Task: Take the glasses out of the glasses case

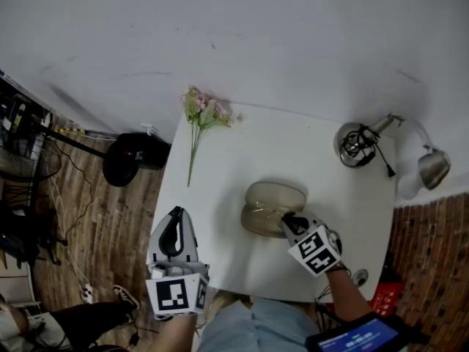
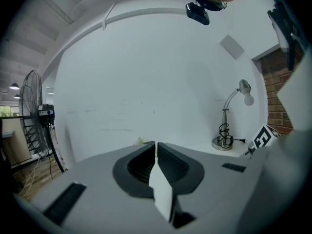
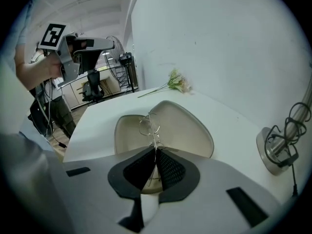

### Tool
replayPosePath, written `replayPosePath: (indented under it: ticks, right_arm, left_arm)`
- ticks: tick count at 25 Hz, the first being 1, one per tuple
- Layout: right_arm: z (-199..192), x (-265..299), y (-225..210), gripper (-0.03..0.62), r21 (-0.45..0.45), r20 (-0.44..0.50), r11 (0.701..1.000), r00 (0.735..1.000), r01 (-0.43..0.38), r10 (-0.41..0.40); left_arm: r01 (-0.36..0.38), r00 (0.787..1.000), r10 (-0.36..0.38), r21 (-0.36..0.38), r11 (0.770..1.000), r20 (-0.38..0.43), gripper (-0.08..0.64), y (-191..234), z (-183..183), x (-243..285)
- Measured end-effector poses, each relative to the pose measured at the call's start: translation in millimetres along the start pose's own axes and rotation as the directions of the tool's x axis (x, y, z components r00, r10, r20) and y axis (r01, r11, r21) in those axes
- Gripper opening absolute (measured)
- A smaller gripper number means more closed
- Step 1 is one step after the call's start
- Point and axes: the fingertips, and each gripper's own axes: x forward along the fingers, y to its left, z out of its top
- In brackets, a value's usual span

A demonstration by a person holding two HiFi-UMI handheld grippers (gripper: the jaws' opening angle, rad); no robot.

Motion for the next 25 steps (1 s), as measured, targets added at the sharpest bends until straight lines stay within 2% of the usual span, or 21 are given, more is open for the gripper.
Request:
replayPosePath:
  ticks: [25]
  right_arm:
    - [41.4,-32.4,-19.1,0.031,0.022,0.148,0.995,0.984,0.096,-0.098]
  left_arm:
    - [0.017,0.998,-0.019,0.024,1.0,0.055,0.018,-12.5,22.2,-7.3]
